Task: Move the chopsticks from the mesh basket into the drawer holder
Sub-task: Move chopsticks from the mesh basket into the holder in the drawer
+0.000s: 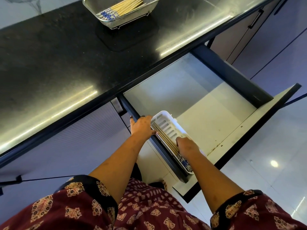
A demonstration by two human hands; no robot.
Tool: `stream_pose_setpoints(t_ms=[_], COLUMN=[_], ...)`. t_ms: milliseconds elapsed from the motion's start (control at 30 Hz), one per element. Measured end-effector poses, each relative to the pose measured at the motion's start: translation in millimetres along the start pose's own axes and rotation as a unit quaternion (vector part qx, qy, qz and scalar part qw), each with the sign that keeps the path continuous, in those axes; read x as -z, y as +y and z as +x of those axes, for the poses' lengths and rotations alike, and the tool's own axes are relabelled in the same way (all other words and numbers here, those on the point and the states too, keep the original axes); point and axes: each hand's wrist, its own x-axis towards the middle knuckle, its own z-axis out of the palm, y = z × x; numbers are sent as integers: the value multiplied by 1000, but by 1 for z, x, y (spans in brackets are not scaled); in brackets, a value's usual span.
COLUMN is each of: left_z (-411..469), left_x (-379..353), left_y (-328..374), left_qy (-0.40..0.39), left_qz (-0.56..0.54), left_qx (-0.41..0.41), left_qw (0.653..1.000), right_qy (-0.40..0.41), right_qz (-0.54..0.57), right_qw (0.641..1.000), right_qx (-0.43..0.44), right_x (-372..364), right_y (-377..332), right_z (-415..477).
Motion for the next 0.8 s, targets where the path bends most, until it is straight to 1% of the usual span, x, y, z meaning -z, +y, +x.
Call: stream_pose_setpoints(t_ms=[267, 400, 600, 800], left_z=[-1, -1, 5, 8], left_x=[0, -1, -1, 3], left_y=[2, 2, 1, 1], left_qy=[-1, -2, -2, -2], left_qz=[8, 8, -7, -3], left_qx=[4, 7, 8, 11], left_qw=[1000, 1000, 1000, 1000], right_qy=[5, -30, -41, -82], right_qz=[3, 13, 26, 37], right_qw=[1000, 999, 999, 996], right_qx=[-27, -10, -11, -7], right_x=[-2, -6, -6, 6], right_y=[-3, -4, -4, -6], right_z=[-5, -3, 2, 6])
